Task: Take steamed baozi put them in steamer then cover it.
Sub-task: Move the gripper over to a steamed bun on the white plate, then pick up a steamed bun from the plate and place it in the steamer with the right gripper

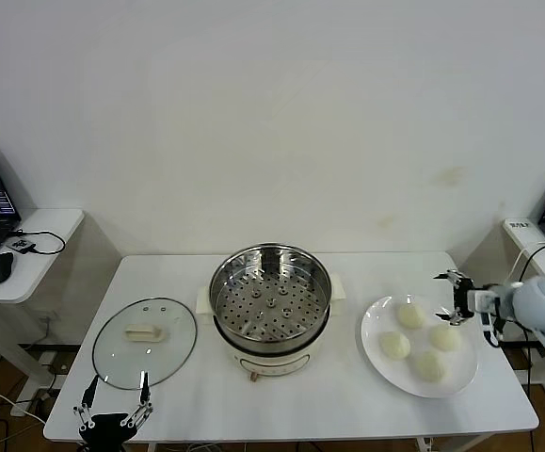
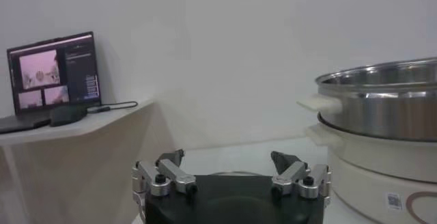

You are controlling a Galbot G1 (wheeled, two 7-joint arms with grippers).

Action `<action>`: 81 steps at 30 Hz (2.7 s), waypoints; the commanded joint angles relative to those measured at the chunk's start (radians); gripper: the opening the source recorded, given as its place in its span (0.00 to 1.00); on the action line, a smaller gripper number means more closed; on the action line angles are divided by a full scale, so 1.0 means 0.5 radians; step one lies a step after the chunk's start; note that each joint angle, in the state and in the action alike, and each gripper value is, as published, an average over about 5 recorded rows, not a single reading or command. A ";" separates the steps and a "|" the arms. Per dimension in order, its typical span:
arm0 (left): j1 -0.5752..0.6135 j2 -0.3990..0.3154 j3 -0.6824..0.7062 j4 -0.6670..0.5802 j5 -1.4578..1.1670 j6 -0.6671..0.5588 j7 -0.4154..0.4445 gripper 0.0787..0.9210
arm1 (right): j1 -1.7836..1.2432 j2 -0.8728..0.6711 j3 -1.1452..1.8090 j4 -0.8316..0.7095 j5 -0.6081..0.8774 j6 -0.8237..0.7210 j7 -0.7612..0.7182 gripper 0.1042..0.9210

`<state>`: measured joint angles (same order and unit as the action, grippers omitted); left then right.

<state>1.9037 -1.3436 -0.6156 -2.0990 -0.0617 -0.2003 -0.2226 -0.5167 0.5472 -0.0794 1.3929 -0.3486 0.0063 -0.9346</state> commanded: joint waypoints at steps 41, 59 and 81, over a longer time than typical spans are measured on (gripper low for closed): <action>-0.013 0.004 -0.051 0.019 -0.004 -0.013 -0.017 0.88 | 0.460 0.415 -0.702 -0.585 -0.254 -0.111 -0.034 0.70; 0.003 0.005 -0.059 0.004 -0.001 -0.025 -0.024 0.88 | 0.526 0.293 -0.750 -0.401 -0.097 -0.140 -0.049 0.58; -0.067 0.079 -0.036 0.028 -0.077 -0.028 -0.001 0.88 | 2.075 0.254 -1.896 0.097 1.102 -0.232 0.045 0.59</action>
<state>1.8698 -1.3044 -0.6343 -2.0867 -0.0998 -0.2148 -0.2228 0.2964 0.6528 -0.8634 1.3837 0.0422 -0.0982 -0.9168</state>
